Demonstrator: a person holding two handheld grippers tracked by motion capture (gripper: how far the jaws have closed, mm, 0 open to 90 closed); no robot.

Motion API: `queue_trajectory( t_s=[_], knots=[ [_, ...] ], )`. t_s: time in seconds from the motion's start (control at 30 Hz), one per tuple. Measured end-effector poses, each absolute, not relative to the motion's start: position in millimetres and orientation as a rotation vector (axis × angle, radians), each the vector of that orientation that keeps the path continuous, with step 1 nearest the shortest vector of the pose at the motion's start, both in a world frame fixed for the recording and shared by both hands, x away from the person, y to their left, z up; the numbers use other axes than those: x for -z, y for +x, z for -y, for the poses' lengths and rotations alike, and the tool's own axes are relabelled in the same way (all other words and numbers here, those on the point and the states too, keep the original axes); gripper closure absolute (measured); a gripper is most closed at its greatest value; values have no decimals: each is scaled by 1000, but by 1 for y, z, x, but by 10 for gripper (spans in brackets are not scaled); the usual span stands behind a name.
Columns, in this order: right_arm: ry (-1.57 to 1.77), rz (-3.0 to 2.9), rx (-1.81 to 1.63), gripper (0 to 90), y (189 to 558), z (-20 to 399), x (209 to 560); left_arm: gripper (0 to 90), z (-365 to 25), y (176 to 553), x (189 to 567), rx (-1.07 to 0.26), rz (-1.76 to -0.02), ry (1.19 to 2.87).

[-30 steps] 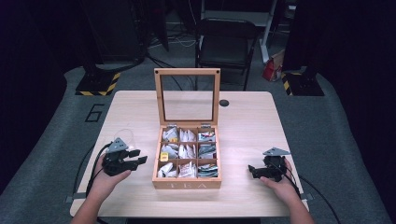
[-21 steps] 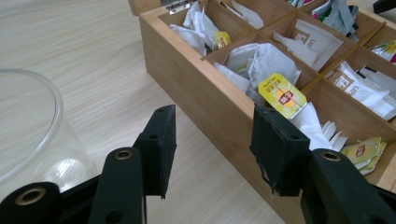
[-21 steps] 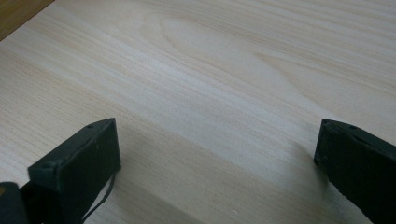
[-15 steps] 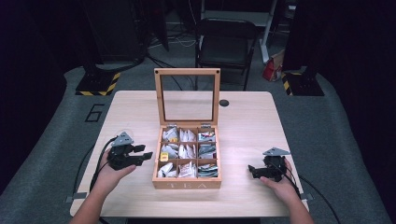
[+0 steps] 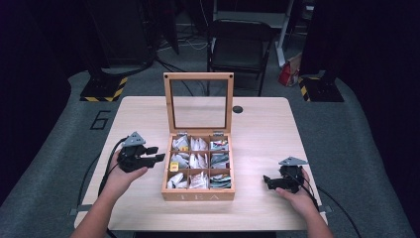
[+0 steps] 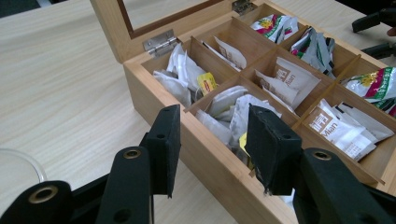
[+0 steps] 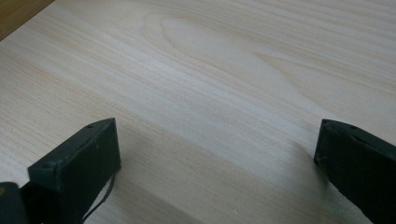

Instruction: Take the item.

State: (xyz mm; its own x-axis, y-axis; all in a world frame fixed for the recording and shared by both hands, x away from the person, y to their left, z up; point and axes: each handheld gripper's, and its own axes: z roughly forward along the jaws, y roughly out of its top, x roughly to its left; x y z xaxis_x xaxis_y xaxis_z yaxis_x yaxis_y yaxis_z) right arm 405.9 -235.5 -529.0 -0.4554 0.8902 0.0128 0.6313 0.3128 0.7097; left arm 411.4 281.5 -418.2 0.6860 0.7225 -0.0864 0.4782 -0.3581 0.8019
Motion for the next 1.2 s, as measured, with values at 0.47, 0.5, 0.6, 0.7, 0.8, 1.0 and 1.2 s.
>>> queue_trajectory(
  t_s=[0.47, 0.5, 0.6, 0.7, 0.8, 1.0, 1.2],
  knots=[
    [1355, -2203, -928, 0, 406, 236, 529, 553, -269, 424, 414, -330, -898, 2031],
    [1356, -2203, -928, 0, 406, 235, 529, 553, -268, 424, 414, -333, -901, 2034],
    [1355, -2203, -928, 0, 406, 236, 529, 561, -266, 426, 415, -338, -902, 2031],
    [1356, -2203, -928, 0, 406, 235, 529, 564, -265, 427, 415, -330, -908, 2012],
    [1356, -2203, -928, 0, 406, 235, 529, 564, -264, 428, 417, -326, -901, 2022],
    [1355, -2203, -928, 0, 406, 236, 529, 572, -257, 430, 422, -311, -894, 2037],
    [1355, -2202, -928, 0, 406, 236, 529, 598, -252, 430, 433, -272, -898, 2040]
  ],
)
